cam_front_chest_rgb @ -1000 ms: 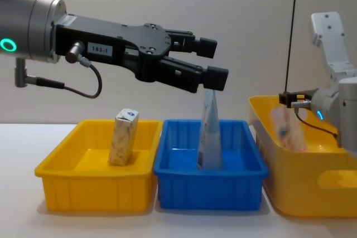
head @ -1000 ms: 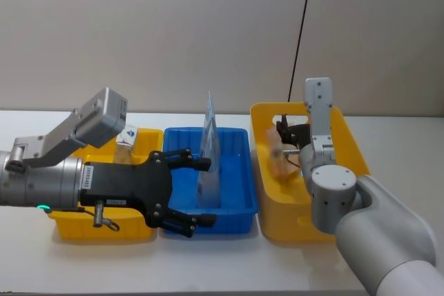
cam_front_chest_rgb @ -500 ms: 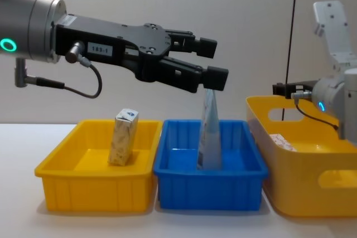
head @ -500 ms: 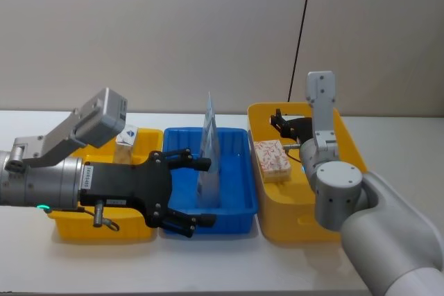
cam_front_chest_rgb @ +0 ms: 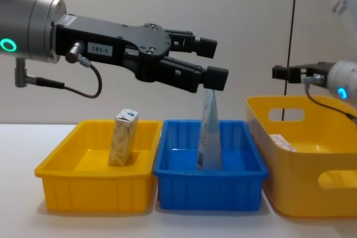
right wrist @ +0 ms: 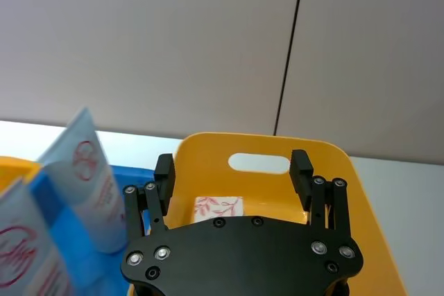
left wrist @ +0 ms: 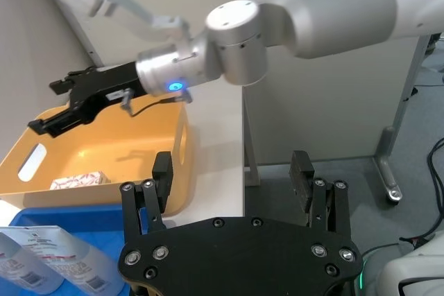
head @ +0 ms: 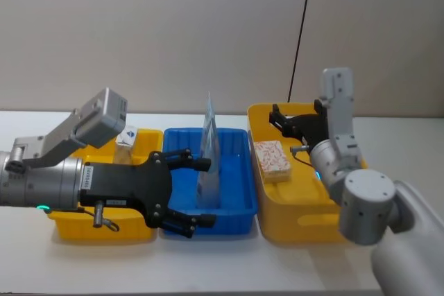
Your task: Bimanual collaborative sorting of washing and personal care products
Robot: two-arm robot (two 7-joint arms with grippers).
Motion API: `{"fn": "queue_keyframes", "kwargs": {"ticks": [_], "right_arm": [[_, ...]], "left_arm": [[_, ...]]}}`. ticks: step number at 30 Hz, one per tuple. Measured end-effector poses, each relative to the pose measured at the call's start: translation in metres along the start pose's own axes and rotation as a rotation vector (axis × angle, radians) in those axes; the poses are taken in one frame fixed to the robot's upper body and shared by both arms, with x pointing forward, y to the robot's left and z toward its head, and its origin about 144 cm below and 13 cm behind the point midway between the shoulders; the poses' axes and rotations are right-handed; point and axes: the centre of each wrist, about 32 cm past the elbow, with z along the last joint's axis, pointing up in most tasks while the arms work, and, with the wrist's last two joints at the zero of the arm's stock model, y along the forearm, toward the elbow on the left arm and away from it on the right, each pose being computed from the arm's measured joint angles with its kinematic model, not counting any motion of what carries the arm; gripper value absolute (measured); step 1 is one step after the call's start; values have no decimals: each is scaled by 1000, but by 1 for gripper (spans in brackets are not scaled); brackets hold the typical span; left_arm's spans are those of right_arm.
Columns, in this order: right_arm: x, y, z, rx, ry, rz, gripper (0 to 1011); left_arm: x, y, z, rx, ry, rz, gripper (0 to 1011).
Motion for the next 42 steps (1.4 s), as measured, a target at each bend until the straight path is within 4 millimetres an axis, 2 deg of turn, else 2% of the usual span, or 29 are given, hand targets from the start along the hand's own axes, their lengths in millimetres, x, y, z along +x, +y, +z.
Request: {"fn": "queue_keyframes", "kwargs": {"ticks": [8,21,32,42], "right_arm": [[4,-47,6,44,6,52,1004],[0,-107,7,57,1,72,1004],[-14,-138,2,37,-11,90,1004],[-36,-150,-6,28,-34,119,1004]], "left_arm": [[0,0,0,0,0,0,1001],[0,0,0,0,0,0,1001],[0,0,0,0,0,0,1001],[0,0,0,0,0,0,1001]]}}
